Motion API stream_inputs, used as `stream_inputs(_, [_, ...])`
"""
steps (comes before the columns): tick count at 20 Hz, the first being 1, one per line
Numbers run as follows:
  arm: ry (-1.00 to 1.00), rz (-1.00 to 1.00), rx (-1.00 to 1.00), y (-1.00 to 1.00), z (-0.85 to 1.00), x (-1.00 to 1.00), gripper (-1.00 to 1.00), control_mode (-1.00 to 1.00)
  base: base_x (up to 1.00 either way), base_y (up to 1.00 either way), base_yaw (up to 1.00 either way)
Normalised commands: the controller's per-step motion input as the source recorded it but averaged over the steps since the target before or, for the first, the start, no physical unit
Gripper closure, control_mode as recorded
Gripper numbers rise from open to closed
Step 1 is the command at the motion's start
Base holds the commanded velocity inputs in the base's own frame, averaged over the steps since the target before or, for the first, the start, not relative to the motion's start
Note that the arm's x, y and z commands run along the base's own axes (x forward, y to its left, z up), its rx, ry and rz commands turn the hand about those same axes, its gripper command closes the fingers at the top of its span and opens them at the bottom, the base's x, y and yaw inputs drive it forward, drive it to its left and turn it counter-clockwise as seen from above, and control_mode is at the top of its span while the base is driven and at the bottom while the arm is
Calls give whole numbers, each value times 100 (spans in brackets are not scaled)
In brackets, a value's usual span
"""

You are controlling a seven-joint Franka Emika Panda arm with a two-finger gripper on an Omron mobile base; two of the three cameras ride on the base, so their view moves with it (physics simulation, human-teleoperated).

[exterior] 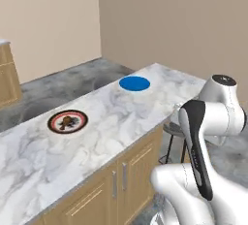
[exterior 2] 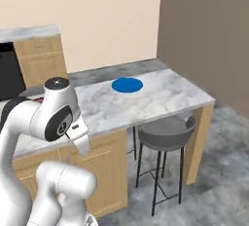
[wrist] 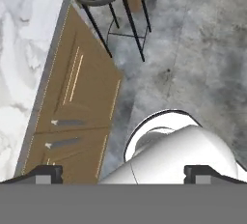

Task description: Take the chicken drumsticks from the pan and place one on each plate on the dining counter.

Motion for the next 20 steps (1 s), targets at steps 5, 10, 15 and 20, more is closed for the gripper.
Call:
stream_inputs(5, [0,0,0,0,0,0,-100,100,0,0,-100])
stream_inputs(10, [0,0,0,0,0,0,-100,100,0,0,-100])
stream_inputs(15, [0,0,0,0,0,0,-100,100,1,0,-99])
stream_inputs(20, [0,0,0,0,0,0,-100,100,27,-18,-85])
